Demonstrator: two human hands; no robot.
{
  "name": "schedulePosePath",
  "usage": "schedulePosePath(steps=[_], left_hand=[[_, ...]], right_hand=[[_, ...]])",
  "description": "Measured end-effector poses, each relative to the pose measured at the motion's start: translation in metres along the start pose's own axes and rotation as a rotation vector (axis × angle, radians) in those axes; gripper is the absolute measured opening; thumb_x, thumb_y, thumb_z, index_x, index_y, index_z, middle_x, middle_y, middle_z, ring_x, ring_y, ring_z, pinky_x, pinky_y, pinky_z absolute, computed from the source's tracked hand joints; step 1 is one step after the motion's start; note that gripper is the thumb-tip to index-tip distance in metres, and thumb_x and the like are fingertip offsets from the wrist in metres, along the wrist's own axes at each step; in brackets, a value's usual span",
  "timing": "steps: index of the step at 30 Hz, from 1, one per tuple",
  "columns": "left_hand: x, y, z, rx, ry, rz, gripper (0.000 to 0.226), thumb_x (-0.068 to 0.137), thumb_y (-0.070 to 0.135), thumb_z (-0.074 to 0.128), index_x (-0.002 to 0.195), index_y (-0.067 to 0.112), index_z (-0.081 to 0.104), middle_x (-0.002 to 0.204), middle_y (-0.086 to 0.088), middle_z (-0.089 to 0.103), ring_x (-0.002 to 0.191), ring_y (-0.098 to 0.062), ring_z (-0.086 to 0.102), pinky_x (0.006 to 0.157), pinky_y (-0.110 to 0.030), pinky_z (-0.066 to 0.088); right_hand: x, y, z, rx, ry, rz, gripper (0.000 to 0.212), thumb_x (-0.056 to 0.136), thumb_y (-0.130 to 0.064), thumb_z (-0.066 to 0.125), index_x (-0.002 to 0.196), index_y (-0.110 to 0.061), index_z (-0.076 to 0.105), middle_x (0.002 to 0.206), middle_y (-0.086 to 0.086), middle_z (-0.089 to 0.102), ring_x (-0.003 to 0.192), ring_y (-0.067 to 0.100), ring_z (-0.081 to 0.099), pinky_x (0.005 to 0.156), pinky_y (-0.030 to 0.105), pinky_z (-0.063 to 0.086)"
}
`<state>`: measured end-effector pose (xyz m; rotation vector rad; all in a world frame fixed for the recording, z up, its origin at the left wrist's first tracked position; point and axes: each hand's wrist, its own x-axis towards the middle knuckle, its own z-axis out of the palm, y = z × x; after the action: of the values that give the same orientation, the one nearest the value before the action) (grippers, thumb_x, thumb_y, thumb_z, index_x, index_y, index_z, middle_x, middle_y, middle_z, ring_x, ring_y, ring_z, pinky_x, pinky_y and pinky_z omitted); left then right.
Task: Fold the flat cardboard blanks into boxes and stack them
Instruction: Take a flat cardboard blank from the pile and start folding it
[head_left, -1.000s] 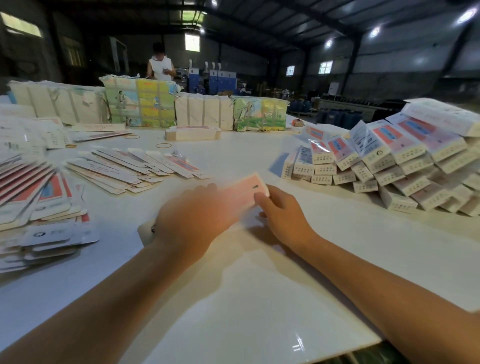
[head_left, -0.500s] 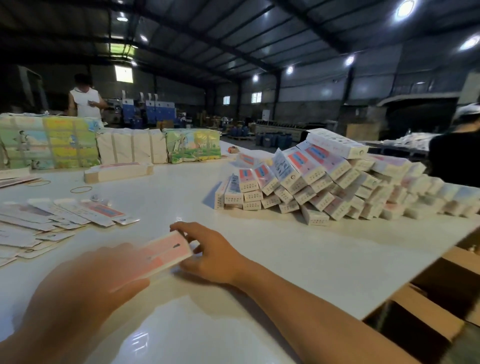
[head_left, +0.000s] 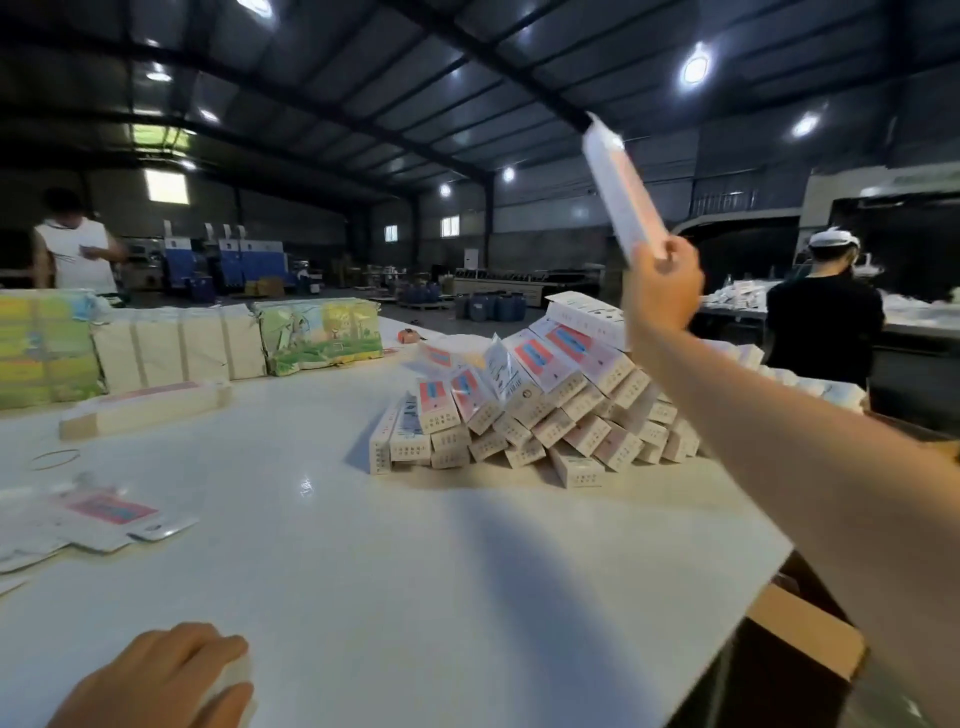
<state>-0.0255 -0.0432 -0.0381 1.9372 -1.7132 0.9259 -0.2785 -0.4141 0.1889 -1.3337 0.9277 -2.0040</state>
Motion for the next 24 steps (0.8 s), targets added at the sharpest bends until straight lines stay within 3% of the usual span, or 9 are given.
schedulePosePath(steps=[3,8,11,13,16,18,20,22,24], left_hand=[[0.002,0.001,-0.002,0.02,-0.043,0.023,0.049,0.095,0.058,0.006,0.091,0.026,0.043,0.084,0.011,0.043,0.046,-0.011,0.039,0.036,-0.017,0.04],[0.01,0.011,-0.01,0.065,-0.014,0.029,0.047,0.096,0.054,0.006,0.09,0.024,0.042,0.089,-0.001,0.034,0.043,-0.009,0.034,0.035,-0.014,0.037],[0.01,0.017,-0.015,0.0,0.045,-0.023,0.032,0.092,0.05,0.023,0.091,0.026,0.044,0.091,0.002,0.038,0.062,-0.015,0.046,0.034,-0.025,0.044],[0.009,0.021,-0.021,-0.004,0.017,-0.03,0.028,0.088,0.048,0.029,0.088,0.03,0.05,0.088,0.007,0.044,0.073,-0.018,0.044,0.036,-0.023,0.045],[0.006,0.028,-0.035,0.01,-0.153,-0.11,0.031,0.07,0.043,0.04,0.074,0.03,0.068,0.074,0.015,0.059,0.071,-0.01,0.051,0.04,-0.018,0.045],[0.004,0.032,-0.041,-0.009,-0.222,-0.198,0.035,0.071,0.041,0.04,0.076,0.028,0.071,0.075,0.015,0.062,0.07,-0.004,0.056,0.047,-0.019,0.048],[0.002,0.035,-0.043,-0.035,-0.295,-0.27,0.039,0.078,0.043,0.037,0.094,0.028,0.07,0.092,0.013,0.062,0.085,-0.011,0.059,0.066,-0.019,0.049],[0.0,0.032,-0.039,-0.042,-0.344,-0.34,0.041,0.088,0.046,0.033,0.117,0.032,0.058,0.114,0.013,0.053,0.106,-0.011,0.047,0.087,-0.022,0.04],[-0.002,0.03,-0.035,-0.029,-0.361,-0.361,0.036,0.093,0.044,0.037,0.123,0.032,0.053,0.12,0.011,0.05,0.111,-0.012,0.04,0.093,-0.026,0.035]], right_hand=[[0.058,0.036,-0.034,-0.44,0.022,0.141,0.036,0.089,-0.031,0.053,0.122,-0.016,0.054,0.118,0.012,0.059,0.107,0.031,0.057,0.09,0.042,0.051],[0.06,0.072,-0.061,-0.808,-0.25,0.219,0.022,0.087,-0.017,0.045,0.096,-0.007,0.062,0.099,0.017,0.064,0.081,0.031,0.059,0.067,0.035,0.046],[0.054,0.066,-0.063,-0.897,-0.206,0.165,0.026,0.087,-0.009,0.04,0.103,-0.004,0.06,0.113,0.021,0.059,0.093,0.034,0.055,0.069,0.034,0.045],[0.047,0.046,-0.056,-0.829,-0.1,0.061,0.036,0.091,-0.011,0.039,0.122,-0.002,0.055,0.129,0.021,0.048,0.116,0.036,0.048,0.089,0.039,0.044],[0.013,0.001,-0.022,-0.404,-0.124,-0.128,0.035,0.092,-0.008,0.043,0.123,-0.009,0.058,0.133,0.011,0.046,0.12,0.024,0.048,0.101,0.029,0.041],[-0.033,-0.029,0.003,-0.244,-0.27,-0.237,0.034,0.09,-0.008,0.043,0.117,-0.014,0.063,0.125,0.006,0.056,0.112,0.015,0.053,0.096,0.024,0.042],[-0.093,-0.051,0.019,-0.149,-0.49,-0.335,0.031,0.09,-0.013,0.045,0.11,-0.02,0.067,0.113,0.001,0.064,0.097,0.009,0.058,0.085,0.024,0.046],[-0.162,-0.054,0.026,-0.111,-0.791,-0.407,0.023,0.092,-0.015,0.05,0.105,-0.022,0.068,0.098,-0.006,0.067,0.081,0.005,0.061,0.074,0.024,0.051],[-0.233,-0.038,0.028,-0.194,-1.109,-0.453,0.019,0.092,-0.015,0.055,0.1,-0.017,0.072,0.091,-0.006,0.07,0.076,0.01,0.062,0.078,0.027,0.051]])
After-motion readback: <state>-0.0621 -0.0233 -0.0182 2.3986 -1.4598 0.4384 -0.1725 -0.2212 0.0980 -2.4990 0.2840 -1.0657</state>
